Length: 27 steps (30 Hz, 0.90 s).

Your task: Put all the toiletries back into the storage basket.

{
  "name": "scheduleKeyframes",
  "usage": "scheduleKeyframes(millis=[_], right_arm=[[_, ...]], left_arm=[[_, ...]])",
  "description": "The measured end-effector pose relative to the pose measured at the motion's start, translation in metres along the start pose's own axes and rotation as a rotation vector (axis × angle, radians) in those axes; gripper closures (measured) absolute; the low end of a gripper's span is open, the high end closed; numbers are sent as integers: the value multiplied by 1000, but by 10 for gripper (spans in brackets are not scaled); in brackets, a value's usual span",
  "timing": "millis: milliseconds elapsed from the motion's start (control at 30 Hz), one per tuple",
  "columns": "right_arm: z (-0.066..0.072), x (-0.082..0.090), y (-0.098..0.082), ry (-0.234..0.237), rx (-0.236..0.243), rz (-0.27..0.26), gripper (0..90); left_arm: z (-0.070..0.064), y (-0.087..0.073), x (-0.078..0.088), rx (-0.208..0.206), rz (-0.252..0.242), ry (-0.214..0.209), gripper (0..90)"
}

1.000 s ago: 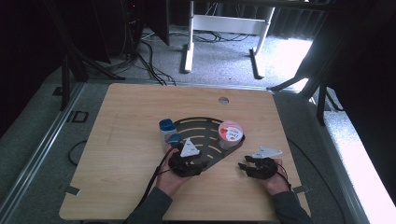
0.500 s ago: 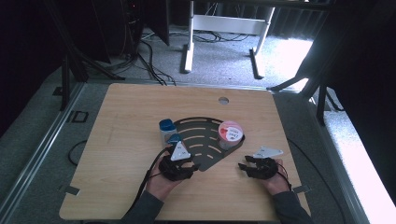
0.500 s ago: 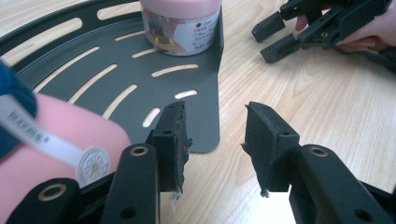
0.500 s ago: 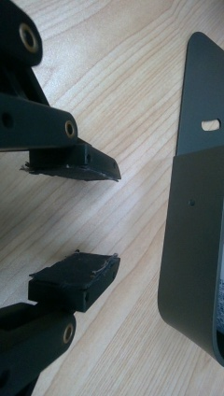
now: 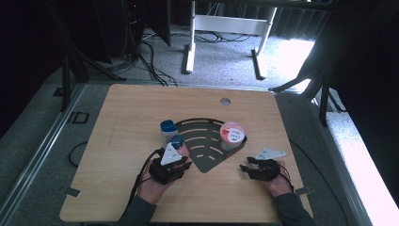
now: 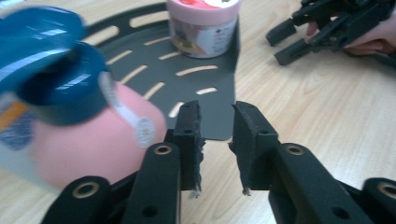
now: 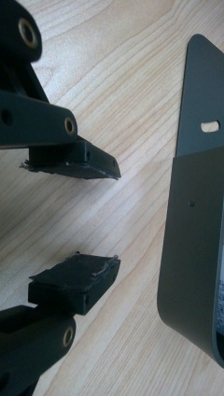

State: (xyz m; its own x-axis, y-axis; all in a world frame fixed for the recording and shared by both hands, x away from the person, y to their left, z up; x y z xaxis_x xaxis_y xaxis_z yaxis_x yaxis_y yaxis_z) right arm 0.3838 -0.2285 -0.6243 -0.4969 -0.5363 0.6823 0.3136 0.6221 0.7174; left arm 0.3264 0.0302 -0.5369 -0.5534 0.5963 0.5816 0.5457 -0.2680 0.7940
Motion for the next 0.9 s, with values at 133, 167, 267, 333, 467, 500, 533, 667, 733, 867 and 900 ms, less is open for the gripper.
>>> scheduleKeyframes(millis=[133,167,267,333,467,500,533,667,733,867,900], right_arm=[[0,0,0,0,0,0,488],[0,0,0,0,0,-1,487],[0,0,0,1,1,-1,488],[0,0,0,1,-1,-2,488],[0,0,0,1,0,-3,487],[0,0,0,1,0,-4,487],[0,0,0,1,1,-4,487],[0,0,0,1,1,-4,487],[0,0,0,2,1,-5,487],[0,0,0,2,1,-5,487],[0,0,0,2,1,-5,487]], left_arm=[[7,2,8,3,-13,23,804],[8,3,11,4,-18,26,823],[12,6,18,7,-35,39,886],[16,8,22,10,-45,48,896],[24,12,28,26,-66,70,897],[26,14,30,27,-72,74,897],[28,15,31,28,-76,80,897],[36,19,36,35,-92,108,896],[40,21,38,48,-98,118,897],[44,21,40,49,-97,129,897],[44,21,40,45,-96,132,897]])
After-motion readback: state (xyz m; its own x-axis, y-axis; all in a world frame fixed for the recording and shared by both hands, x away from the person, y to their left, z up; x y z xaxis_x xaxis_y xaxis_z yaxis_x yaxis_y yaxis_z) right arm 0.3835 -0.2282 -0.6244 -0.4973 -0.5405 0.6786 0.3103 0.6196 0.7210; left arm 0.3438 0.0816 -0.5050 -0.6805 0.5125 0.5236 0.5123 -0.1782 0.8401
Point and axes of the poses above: each handheld gripper's, and its own axes: x roughly backward along the jaws, y roughly out of its top, z roughly to its left, the point moved 10 cm from there along -x, roughly forward along the jaws, and after that the axes turned 11 degrees about x, right-handed, at the moved point
